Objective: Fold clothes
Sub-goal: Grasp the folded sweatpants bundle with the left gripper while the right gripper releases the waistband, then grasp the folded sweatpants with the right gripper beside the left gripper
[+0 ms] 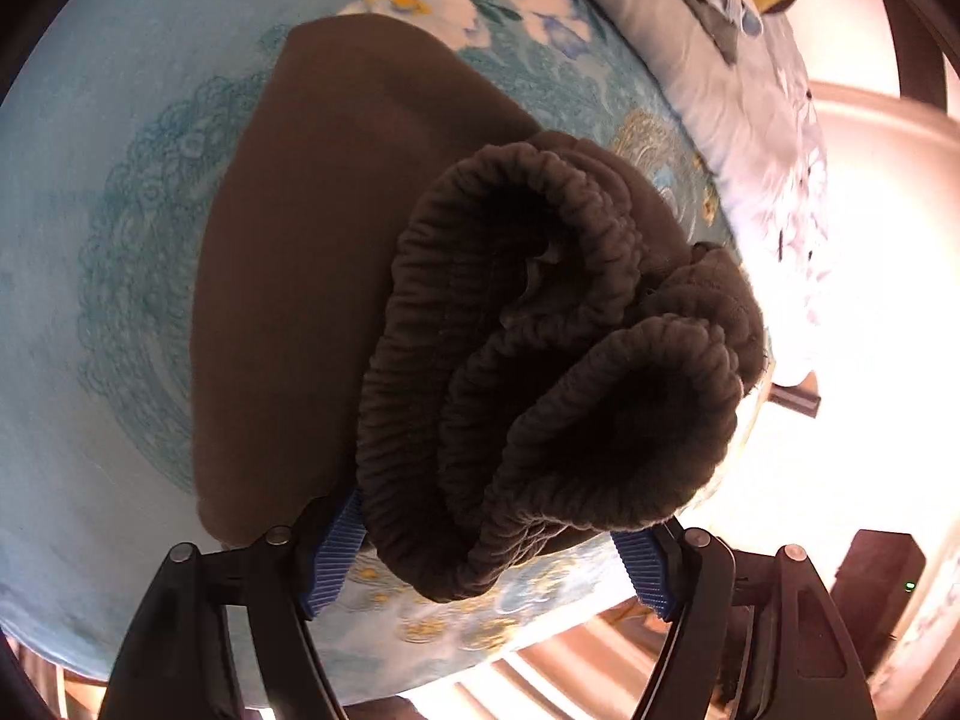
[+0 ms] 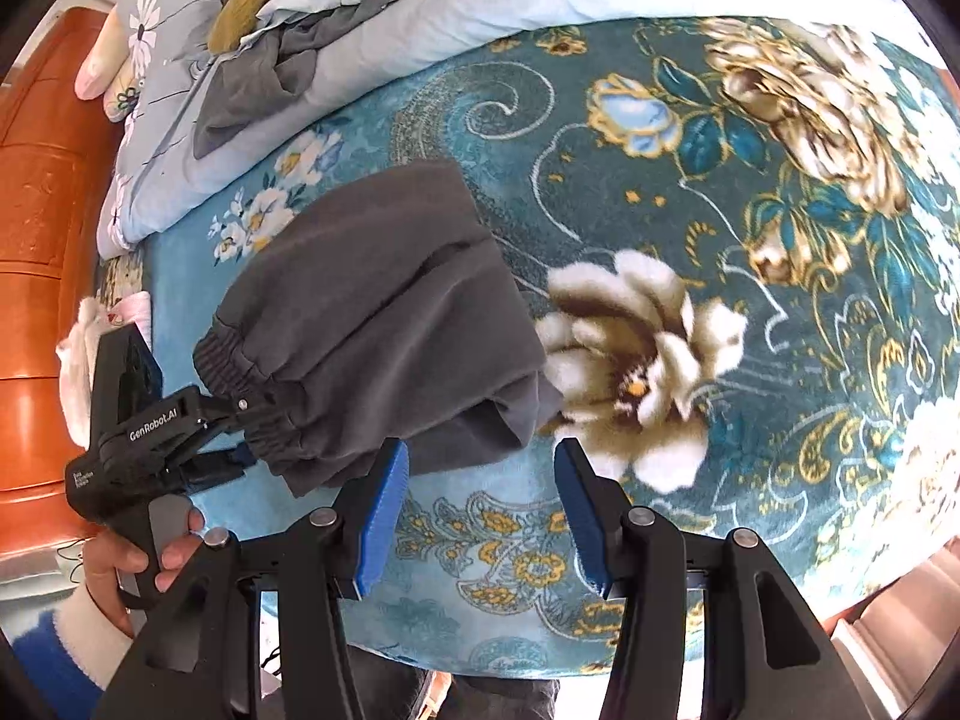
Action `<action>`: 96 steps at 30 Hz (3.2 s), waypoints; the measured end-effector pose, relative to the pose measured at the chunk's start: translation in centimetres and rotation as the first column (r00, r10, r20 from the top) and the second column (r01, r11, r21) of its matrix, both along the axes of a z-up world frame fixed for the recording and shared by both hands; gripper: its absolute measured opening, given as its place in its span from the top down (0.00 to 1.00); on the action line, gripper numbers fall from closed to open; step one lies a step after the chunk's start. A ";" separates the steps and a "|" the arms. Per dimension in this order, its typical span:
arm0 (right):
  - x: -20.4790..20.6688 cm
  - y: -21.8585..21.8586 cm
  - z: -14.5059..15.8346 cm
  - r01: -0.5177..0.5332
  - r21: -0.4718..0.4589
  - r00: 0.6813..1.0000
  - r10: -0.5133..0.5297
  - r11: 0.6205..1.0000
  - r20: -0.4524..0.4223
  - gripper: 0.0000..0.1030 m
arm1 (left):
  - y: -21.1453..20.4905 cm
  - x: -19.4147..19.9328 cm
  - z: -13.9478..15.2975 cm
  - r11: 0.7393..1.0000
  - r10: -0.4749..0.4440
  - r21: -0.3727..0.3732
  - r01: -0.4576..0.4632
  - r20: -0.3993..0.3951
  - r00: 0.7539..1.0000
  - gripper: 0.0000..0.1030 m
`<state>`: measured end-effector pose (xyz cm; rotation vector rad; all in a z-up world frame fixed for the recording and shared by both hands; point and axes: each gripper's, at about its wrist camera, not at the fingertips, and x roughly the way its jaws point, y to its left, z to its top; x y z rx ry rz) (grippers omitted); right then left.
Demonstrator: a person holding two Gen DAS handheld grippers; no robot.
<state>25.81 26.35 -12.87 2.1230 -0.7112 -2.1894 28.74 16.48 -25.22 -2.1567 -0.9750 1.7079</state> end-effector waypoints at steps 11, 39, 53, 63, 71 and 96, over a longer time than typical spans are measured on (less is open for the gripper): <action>-1.3 -0.3 -0.7 -0.013 -0.037 1.000 0.013 0.999 0.018 0.49 | -0.2 -0.5 4.0 0.998 0.035 0.049 -0.028 -0.147 0.989 0.59; -3.9 -7.0 -1.4 -0.184 -0.060 0.983 0.185 0.981 0.011 0.49 | -9.4 2.6 3.4 0.991 0.131 -0.017 -0.132 -0.054 0.990 0.52; -8.3 -8.1 -0.8 -0.246 -0.028 0.968 0.244 0.969 -0.066 0.49 | -3.7 -2.5 10.7 0.975 -0.219 -0.022 0.222 -0.290 0.932 0.52; -5.1 -7.7 -5.4 -0.229 -0.041 0.972 0.230 0.973 0.042 0.49 | -5.9 -2.7 3.0 0.999 -0.018 -0.048 0.011 -0.154 0.988 0.56; -4.2 -7.8 -7.6 -0.256 -0.038 0.963 0.259 0.966 0.081 0.49 | -5.9 -3.0 1.2 0.999 0.001 -0.036 -0.005 -0.112 0.994 0.56; -6.0 -1.6 -6.7 -0.110 -0.291 0.994 0.113 0.950 -0.005 0.32 | -10.2 0.4 0.2 0.995 -0.066 -0.076 0.056 -0.131 0.989 0.11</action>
